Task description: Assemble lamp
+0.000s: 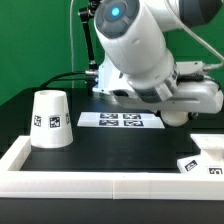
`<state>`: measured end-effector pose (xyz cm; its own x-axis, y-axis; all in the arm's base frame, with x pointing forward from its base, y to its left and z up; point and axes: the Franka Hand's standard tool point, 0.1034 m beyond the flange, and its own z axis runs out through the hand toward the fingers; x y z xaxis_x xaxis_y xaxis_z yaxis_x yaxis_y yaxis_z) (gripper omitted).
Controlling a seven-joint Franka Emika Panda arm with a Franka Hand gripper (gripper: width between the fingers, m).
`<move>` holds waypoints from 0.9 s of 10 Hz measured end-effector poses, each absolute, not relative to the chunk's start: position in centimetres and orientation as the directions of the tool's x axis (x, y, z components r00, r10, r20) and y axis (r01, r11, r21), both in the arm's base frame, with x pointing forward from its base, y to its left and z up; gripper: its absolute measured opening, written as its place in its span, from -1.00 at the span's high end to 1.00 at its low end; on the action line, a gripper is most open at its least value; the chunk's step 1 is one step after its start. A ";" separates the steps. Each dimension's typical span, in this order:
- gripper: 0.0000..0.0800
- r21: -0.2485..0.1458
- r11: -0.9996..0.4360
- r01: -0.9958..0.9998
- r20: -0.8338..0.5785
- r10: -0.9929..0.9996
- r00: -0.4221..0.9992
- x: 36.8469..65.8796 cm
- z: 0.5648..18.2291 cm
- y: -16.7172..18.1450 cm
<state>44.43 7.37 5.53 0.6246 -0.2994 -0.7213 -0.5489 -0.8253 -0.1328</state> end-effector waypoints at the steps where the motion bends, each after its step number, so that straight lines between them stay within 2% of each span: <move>1: -0.45 -0.139 -0.820 -0.555 -0.709 -0.308 0.634 45.1 6.4 6.9; 2: -0.45 -0.149 -0.819 -0.554 -0.691 -0.314 0.651 45.7 7.3 6.7; 3: -0.45 -0.145 -0.820 -0.554 -0.689 -0.318 0.651 45.4 6.9 6.8; 7: -0.45 -0.172 -0.835 -0.522 -0.490 -0.387 0.781 46.1 6.1 5.9; 8: -0.45 -0.177 -0.844 -0.506 -0.439 -0.392 0.808 46.7 6.5 5.1; 9: -0.45 -0.184 -0.855 -0.484 -0.393 -0.387 0.834 47.4 7.8 4.8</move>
Offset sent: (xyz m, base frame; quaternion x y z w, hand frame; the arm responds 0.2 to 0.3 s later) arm 0.0000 0.0000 0.0000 0.0000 0.1296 0.0000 0.9916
